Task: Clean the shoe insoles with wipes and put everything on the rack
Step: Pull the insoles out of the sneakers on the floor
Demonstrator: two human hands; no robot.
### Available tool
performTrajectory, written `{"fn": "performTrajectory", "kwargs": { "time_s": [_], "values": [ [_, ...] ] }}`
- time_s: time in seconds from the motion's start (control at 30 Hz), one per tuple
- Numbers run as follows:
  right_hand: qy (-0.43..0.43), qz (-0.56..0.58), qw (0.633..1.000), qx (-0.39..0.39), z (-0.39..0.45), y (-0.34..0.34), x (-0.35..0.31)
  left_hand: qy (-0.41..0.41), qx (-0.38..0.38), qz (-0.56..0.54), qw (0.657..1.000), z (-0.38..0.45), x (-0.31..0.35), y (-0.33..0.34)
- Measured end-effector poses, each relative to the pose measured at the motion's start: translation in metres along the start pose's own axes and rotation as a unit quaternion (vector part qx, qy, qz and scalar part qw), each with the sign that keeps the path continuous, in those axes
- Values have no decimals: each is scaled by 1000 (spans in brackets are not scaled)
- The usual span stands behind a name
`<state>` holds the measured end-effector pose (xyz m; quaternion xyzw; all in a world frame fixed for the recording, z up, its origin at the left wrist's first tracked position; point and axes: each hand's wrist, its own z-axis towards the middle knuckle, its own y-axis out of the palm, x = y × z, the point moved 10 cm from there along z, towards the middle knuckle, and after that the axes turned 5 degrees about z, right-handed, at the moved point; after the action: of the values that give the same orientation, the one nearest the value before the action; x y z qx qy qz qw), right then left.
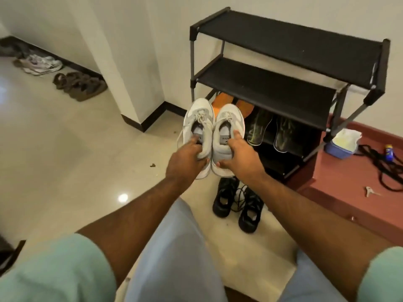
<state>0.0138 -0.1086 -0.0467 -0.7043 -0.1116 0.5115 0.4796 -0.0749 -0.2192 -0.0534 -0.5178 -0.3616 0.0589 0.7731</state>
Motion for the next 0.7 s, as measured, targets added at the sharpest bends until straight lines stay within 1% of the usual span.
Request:
{"fn": "performTrajectory", "kwargs": {
  "time_s": [0.1, 0.2, 0.3, 0.4, 0.57, 0.7],
  "values": [
    [-2, 15, 997, -76, -19, 39, 18, -35, -44, -25, 998, -34, -20, 38],
    [22, 31, 991, -125, -21, 71, 52, -64, -111, -21, 992, -38, -44, 80],
    [71, 58, 987, -136, -6, 99, 88, -78, -187, -15, 979, -19, -70, 118],
    [123, 89, 979, -135, 21, 132, 121, -94, -266, 17, 959, 9, -107, 156],
    [187, 99, 962, -171, 67, 210, 174, -115, -334, 27, 935, 44, -174, 220],
    [201, 85, 958, -184, 102, 272, 222, -98, -350, 51, 930, 52, -229, 286]
  ]
}}
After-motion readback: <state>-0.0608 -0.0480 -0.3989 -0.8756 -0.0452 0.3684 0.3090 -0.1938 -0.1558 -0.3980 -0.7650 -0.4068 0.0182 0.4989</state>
